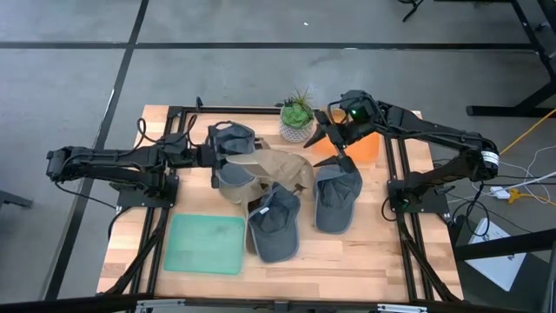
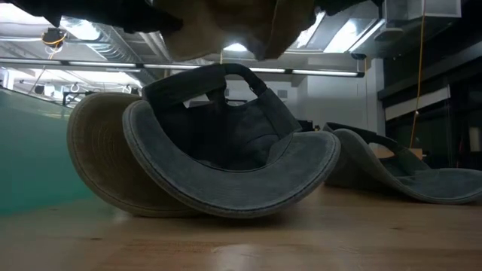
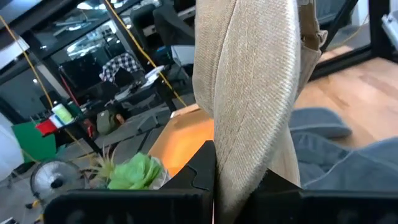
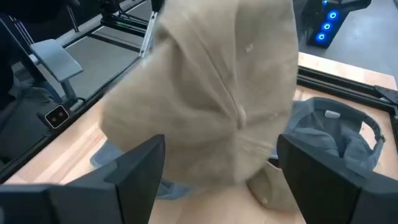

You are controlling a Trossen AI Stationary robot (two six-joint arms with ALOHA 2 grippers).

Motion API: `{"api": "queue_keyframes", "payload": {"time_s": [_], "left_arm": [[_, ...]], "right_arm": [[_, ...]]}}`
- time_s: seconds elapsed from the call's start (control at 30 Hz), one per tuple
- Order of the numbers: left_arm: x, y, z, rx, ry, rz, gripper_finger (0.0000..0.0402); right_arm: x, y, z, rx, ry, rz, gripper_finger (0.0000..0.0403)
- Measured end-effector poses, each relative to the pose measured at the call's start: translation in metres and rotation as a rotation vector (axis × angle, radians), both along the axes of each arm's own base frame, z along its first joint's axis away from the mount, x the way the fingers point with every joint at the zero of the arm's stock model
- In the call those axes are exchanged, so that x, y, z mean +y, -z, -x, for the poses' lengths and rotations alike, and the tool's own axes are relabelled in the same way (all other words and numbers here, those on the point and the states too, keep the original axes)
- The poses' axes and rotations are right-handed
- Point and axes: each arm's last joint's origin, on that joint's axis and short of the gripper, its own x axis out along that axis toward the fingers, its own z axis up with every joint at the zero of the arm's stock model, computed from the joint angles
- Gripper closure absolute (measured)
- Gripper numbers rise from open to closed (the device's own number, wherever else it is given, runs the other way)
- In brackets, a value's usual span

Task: Pick & Place hat
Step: Put the bottom right brown cap into the orange bin

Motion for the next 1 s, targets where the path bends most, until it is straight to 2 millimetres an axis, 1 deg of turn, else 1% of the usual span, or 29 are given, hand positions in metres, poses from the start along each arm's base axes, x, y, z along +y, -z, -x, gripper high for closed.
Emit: {"api": "queue_keyframes", "payload": {"time_s": [0.3,0.53,0.67,0.83,0.93,1.0], "left_arm": [[0.0,-0.003,0.0,-0.039,-0.004,0.062,0.0389],[0.001,-0.004,0.0,-0.053,-0.027,0.067,0.0389],[0.001,-0.004,0.0,-0.059,-0.029,0.089,0.0389],[0.001,-0.004,0.0,-0.062,-0.031,0.099,0.0389],[0.001,-0.004,0.0,-0.062,-0.031,0.099,0.0389],[0.001,-0.004,0.0,-0.062,-0.031,0.1,0.0389]], "right_arm": [[0.01,-0.007,-0.007,-0.075,-0.039,0.014,0.0097],[0.018,-0.009,-0.012,-0.106,-0.059,0.0,0.0097],[0.018,-0.009,-0.022,-0.131,0.002,-0.004,0.0097],[0.013,-0.002,-0.036,-0.129,0.114,0.042,0.0098],[0.012,-0.002,-0.038,-0.138,0.124,0.041,0.011],[0.011,-0.003,-0.039,-0.151,0.148,0.053,0.0126]]}}
